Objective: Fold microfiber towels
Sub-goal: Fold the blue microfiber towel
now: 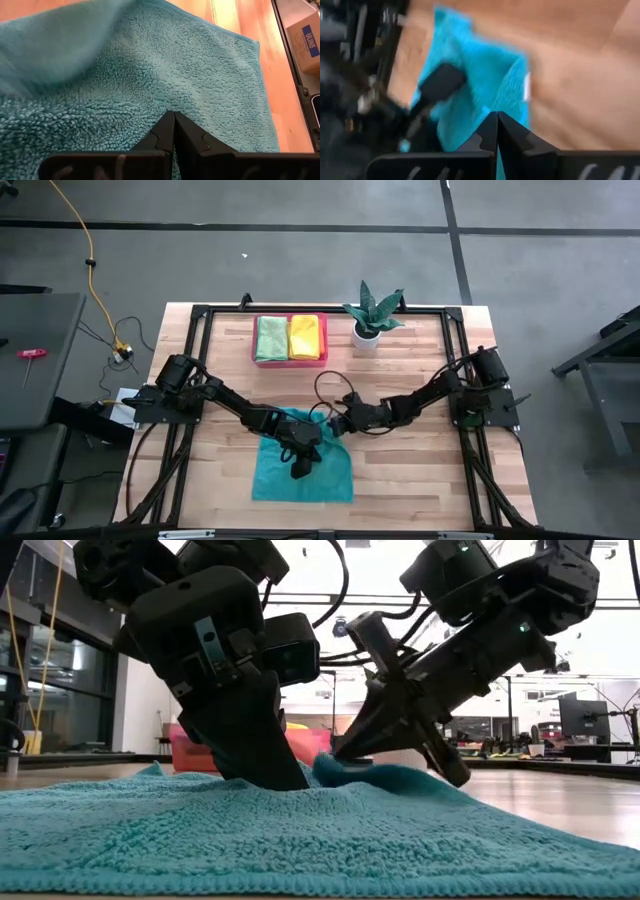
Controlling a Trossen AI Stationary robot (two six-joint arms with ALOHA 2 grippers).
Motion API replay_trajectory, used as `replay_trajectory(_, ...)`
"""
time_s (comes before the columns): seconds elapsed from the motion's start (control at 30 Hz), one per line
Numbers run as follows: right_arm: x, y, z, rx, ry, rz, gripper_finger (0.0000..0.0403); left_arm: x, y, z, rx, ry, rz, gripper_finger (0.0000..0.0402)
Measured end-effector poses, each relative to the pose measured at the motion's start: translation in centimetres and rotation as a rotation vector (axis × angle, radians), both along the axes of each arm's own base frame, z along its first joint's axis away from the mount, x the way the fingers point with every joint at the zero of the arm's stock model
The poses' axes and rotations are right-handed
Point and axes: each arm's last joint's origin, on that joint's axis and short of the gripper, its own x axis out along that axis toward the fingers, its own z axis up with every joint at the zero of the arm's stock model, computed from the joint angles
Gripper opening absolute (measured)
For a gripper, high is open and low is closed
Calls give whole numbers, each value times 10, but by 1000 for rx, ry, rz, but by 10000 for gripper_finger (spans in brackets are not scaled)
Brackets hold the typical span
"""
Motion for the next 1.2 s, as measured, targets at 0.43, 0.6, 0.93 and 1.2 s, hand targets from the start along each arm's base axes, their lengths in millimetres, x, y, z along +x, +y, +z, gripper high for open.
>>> replay_trajectory(0.43, 1, 8, 4, 27, -27, 129, 0, 0, 1, 0, 3, -5, 4, 0)
replay_trajectory(0.6, 10, 11, 19, -52, -162, 183, 0, 0, 1, 0, 3, -5, 5, 0)
replay_trajectory(0.93, -9, -7, 38, -155, 59, 239, 0, 2, 1, 2, 26, -40, -20, 0)
replay_trajectory(1.2, -16, 5, 29, -54, 151, 310, 0, 3, 1, 2, 37, -54, -26, 0)
